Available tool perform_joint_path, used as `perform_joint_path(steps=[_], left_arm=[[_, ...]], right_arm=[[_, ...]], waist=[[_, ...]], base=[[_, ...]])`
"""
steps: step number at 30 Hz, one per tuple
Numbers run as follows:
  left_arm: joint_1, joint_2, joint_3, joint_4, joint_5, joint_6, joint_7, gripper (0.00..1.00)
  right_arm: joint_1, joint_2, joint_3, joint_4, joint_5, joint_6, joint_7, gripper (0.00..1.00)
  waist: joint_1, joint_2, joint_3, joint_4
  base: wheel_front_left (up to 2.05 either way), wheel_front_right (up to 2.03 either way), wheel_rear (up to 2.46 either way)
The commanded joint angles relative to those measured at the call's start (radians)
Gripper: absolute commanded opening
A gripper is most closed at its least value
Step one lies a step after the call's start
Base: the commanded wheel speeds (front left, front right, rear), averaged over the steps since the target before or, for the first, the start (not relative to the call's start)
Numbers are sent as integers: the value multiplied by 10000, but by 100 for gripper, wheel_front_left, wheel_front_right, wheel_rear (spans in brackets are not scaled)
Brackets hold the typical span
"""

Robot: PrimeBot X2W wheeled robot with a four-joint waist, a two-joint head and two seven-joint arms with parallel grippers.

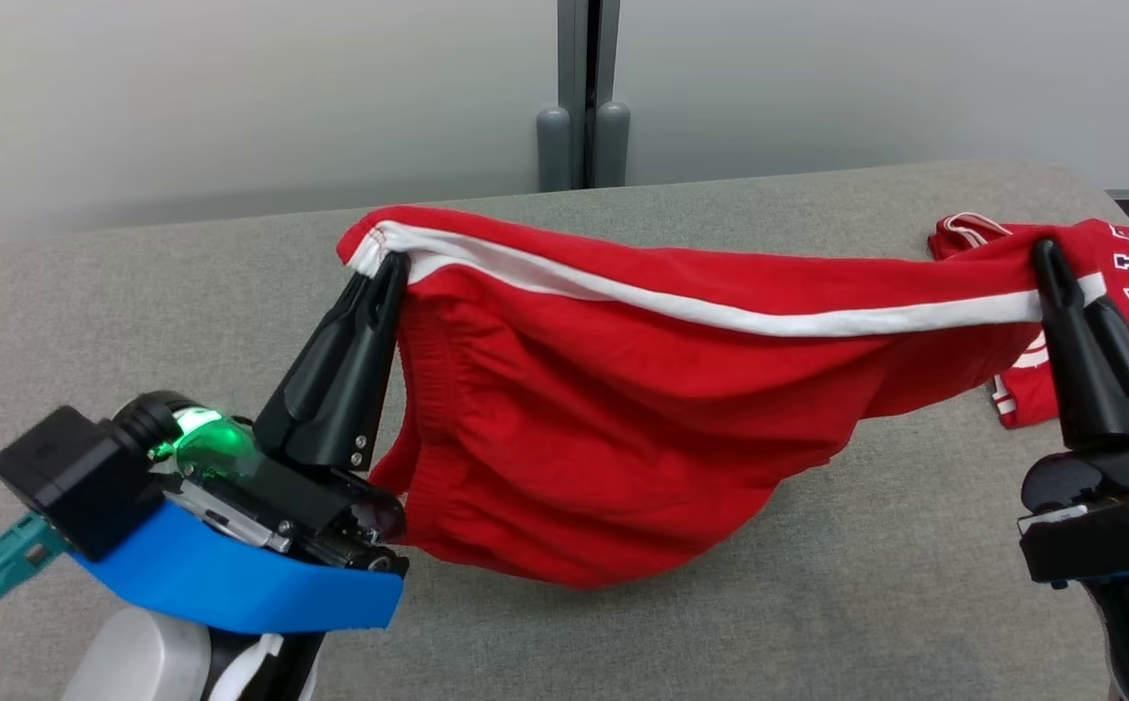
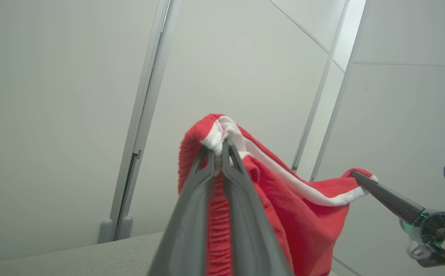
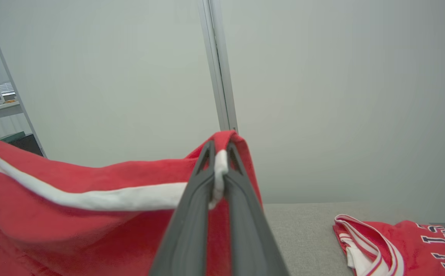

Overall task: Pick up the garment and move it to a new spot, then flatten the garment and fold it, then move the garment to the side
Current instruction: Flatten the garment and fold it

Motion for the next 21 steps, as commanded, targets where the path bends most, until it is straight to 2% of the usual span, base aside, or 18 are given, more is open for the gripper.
perform_joint_path(steps=[1,3,6,9,12,16,21], left_arm=[[-258,68,52,-230,-190,35,186,0],[-553,165,128,-478,-445,26,558,0],[-1177,444,253,-398,-384,-21,917,0],[-2008,544,417,115,-516,-54,1114,0],[-3090,544,571,1022,-727,-99,1405,0],[-4997,550,723,2554,-796,-193,1546,0],[-7373,579,807,4410,-329,-279,1025,0]], right_arm=[[-17,-16,-40,-248,-43,5,187,0],[-371,-21,-59,-540,-337,5,585,0],[-1140,-136,185,-196,-344,5,1084,0],[-2342,-320,419,834,-73,5,1344,0],[-3917,-502,682,2395,92,5,1313,0],[-6291,-376,823,4721,527,5,762,0],[-9061,-228,873,7104,138,5,-819,0]], waist=[[1,0,78,-11],[1,0,237,-53],[1,0,564,-181],[1,0,1001,-296],[1,0,1520,-402],[1,0,2200,-539],[1,0,2771,-672]], base=[[0,0,0],[0,0,0],[0,0,0],[0,0,0],[0,0,0],[0,0,0],[0,0,0]])
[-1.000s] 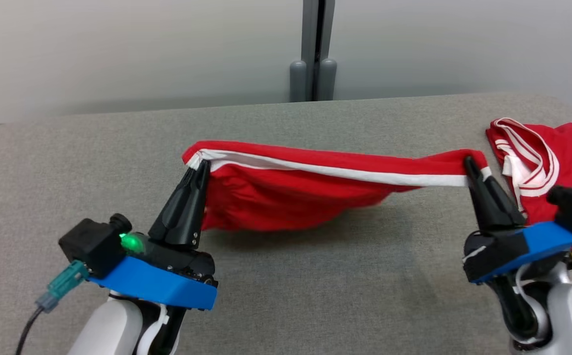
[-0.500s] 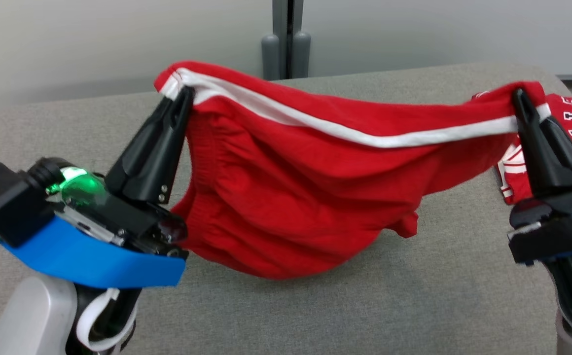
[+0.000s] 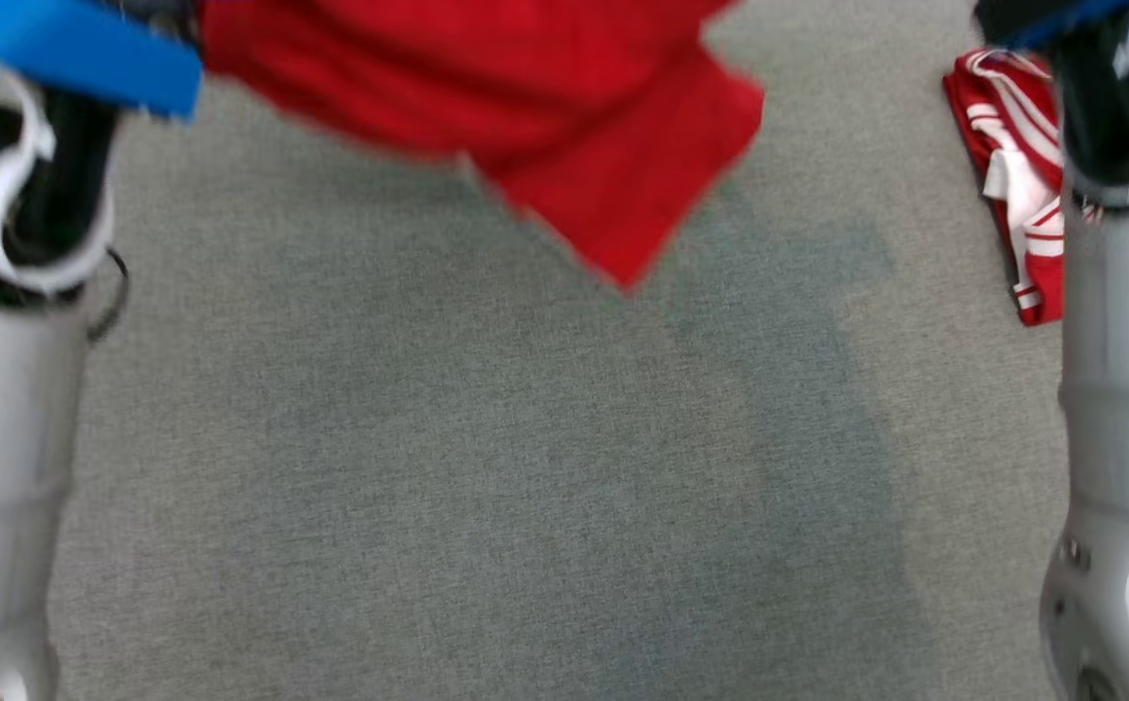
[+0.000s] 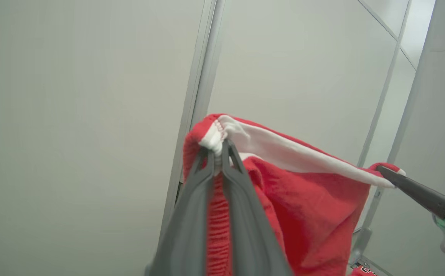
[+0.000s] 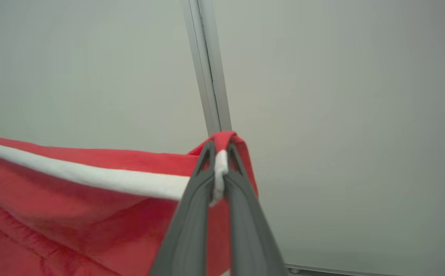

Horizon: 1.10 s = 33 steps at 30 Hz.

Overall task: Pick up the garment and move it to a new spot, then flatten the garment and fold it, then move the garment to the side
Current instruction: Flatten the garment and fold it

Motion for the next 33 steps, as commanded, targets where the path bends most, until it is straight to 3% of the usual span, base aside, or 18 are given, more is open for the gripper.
perform_joint_path(steps=[1,6,10,22,28,33], left_arm=[[-573,54,-114,289,254,-72,-183,0],[-1999,-59,-287,1367,662,-113,-1172,0],[-1820,-54,-690,2085,817,-156,-1888,0],[1993,-107,-3252,3680,348,-170,-3320,0],[3575,-15,-3902,3658,171,-172,-3511,0],[5050,217,-4185,3258,110,109,-3536,0]], right_arm=[[-619,74,-88,444,-21,5,-475,0],[-2193,152,7,1801,-353,5,-2230,0],[-2002,33,241,2625,-397,5,-2842,0],[2123,-529,1320,4130,911,5,-2479,0],[3931,-933,1404,3803,919,5,-1870,0],[5730,-1036,881,2597,543,2,-1006,0]], waist=[[-4,-3,144,47],[-4,-3,336,46],[-4,-3,479,78],[-4,-3,184,317],[-4,-3,-520,565],[-4,-3,-1295,764]], base=[[0,0,0],[0,0,0],[0,0,0],[0,0,0],[0,0,0],[0,0,0]])
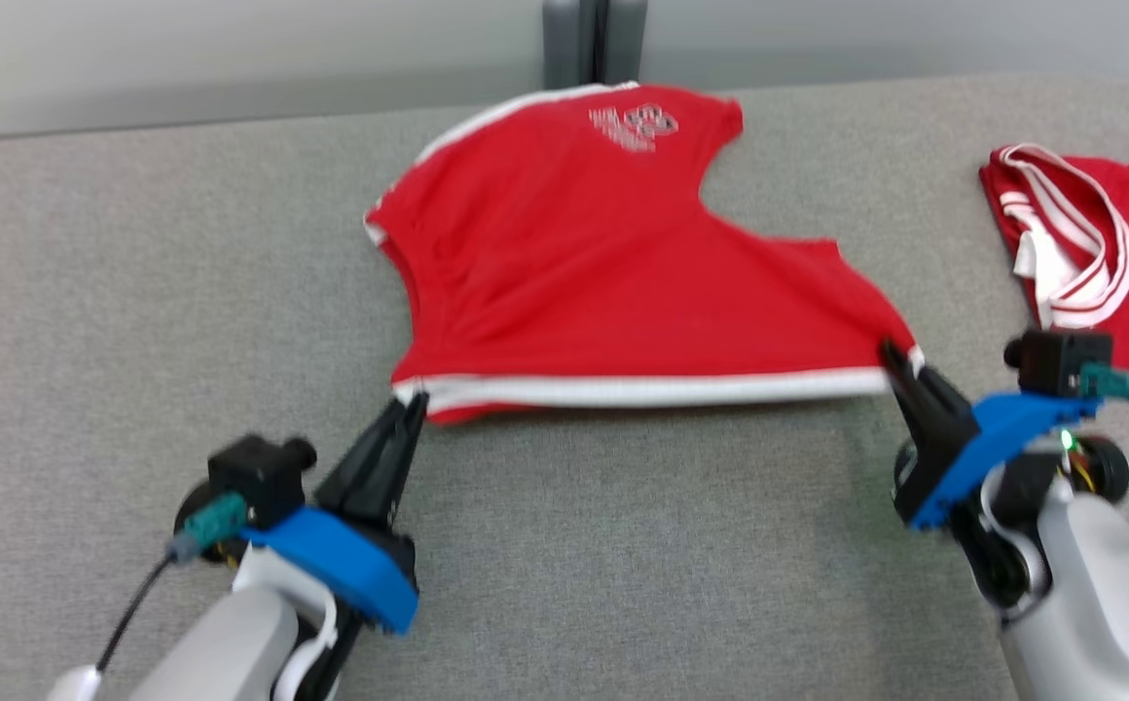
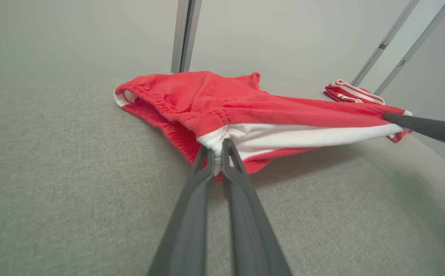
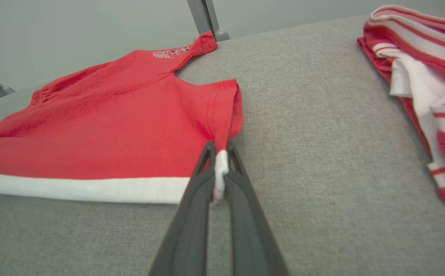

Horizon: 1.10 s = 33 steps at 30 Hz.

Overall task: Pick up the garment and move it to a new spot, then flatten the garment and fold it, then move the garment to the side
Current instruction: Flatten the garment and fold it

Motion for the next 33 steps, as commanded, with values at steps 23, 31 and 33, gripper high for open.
perform_joint_path(steps=[23,31,33], left_arm=[[4199,2341,-986,-5600,-168,2188,2633,0],[2820,1774,-739,-5413,-607,1670,3024,0],[2347,1628,-569,-5198,-685,1577,3044,0]], right_arm=[[6696,1167,-2376,-9377,-2430,-2,6813,0],[4145,402,-1719,-8278,-2369,0,7427,0],[3311,114,-1577,-7640,-2188,0,7653,0]], waist=[[3,1,-972,204],[3,1,-872,314],[3,1,-768,400]], base=[[0,0,0],[0,0,0],[0,0,0]])
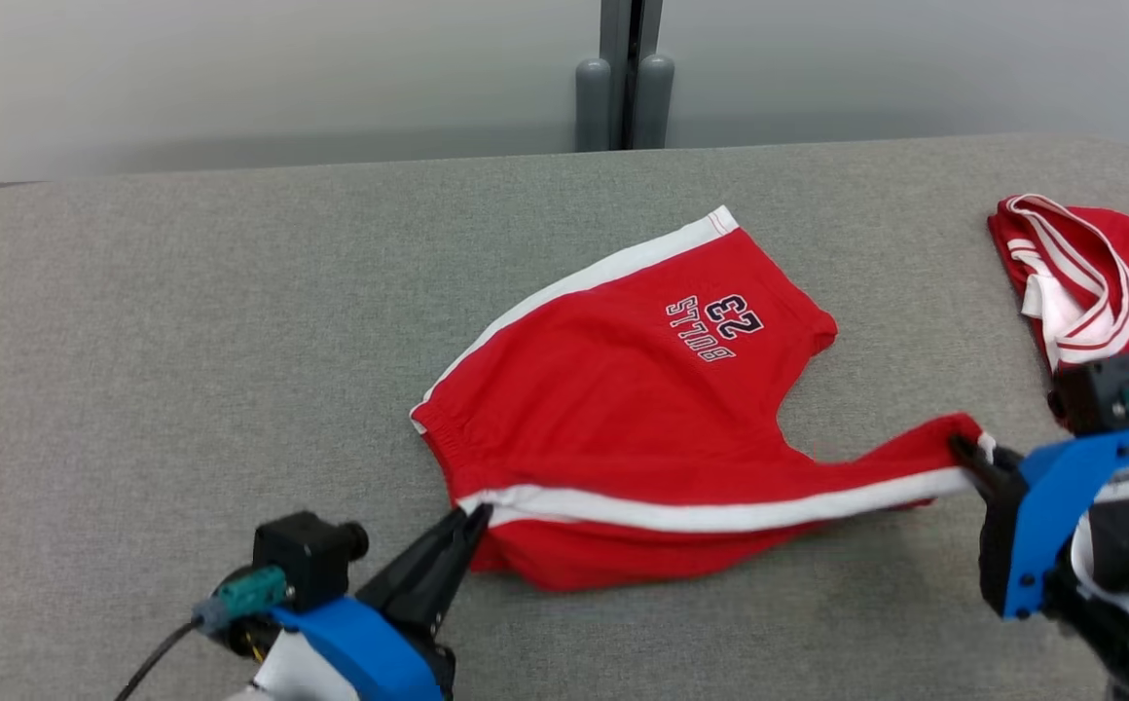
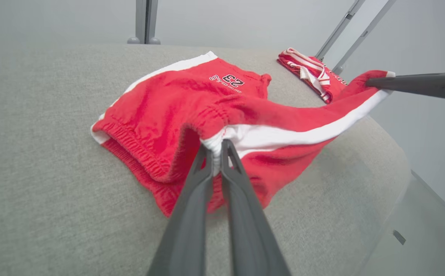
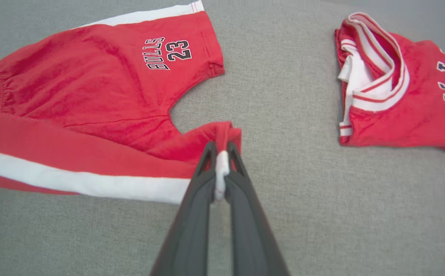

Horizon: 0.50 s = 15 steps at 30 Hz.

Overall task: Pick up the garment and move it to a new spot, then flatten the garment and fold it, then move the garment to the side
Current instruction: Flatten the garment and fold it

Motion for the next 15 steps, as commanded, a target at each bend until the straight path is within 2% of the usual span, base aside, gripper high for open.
perform_joint_path(steps=[1,8,15], left_arm=[[-364,-115,147,160,-90,-42,16,0],[-1872,-1088,596,1525,-419,-160,-120,0],[-3061,-1952,875,3010,-315,-118,-677,0]], right_arm=[[-536,-182,43,318,84,2,62,0],[-3378,-716,689,2727,663,2,422,0],[-5619,-875,917,4756,596,2,-459,0]], waist=[[-1,1,112,116],[-1,1,830,532],[-1,1,1658,1053]], base=[[0,0,0],[0,0,0],[0,0,0]])
